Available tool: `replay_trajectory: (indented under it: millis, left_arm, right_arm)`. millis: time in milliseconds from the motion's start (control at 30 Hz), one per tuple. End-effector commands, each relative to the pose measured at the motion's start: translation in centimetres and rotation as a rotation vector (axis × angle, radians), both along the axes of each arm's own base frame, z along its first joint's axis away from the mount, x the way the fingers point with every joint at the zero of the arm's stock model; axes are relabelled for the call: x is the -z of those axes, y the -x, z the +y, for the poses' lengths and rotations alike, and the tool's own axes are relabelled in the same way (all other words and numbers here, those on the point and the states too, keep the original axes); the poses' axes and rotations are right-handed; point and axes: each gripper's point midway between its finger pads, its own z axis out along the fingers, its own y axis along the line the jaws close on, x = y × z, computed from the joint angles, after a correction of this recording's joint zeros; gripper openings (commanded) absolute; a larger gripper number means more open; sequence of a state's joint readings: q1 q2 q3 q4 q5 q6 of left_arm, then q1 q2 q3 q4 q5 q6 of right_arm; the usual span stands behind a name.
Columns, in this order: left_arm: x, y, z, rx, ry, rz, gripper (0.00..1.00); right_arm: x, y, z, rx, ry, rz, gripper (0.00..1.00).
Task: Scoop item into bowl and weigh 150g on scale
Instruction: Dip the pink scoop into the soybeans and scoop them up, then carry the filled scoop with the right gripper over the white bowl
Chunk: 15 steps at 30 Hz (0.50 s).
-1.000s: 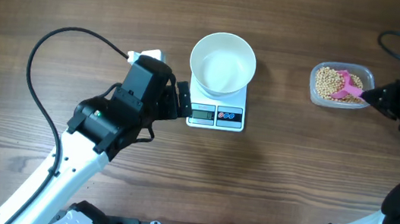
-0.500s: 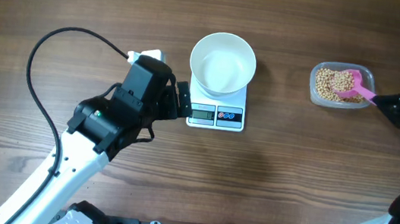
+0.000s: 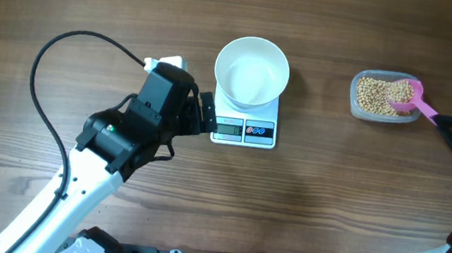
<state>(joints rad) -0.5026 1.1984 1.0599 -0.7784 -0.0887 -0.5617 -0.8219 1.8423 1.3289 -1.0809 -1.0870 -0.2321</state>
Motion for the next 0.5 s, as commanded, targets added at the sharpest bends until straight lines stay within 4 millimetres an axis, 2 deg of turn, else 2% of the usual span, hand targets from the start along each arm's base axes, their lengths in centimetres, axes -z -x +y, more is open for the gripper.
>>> replay_trajectory:
  millis: [0, 233, 367, 467]
  left_arm:
    - [-0.3, -0.1, 0.3, -0.004, -0.007, -0.014, 1.00]
    - [-0.3, -0.1, 0.3, -0.004, -0.007, -0.014, 1.00]
    - [-0.3, -0.1, 0.3, -0.004, -0.007, -0.014, 1.00]
    - [-0.3, -0.1, 0.3, -0.004, -0.007, -0.014, 1.00]
  right_arm:
    - [-0.6, -0.4, 0.3, 0.006, -0.077, -0.047, 0.04]
    - [-3.1, -0.8, 1.1, 0.015, -0.205, -0.138, 0.04]
    - [-3.2, -0.7, 1.7, 0.004, -0.221, -0.126, 0.04]
    - [-3.8, -0.8, 3.1, -0.032, -0.248, -0.145, 0.04]
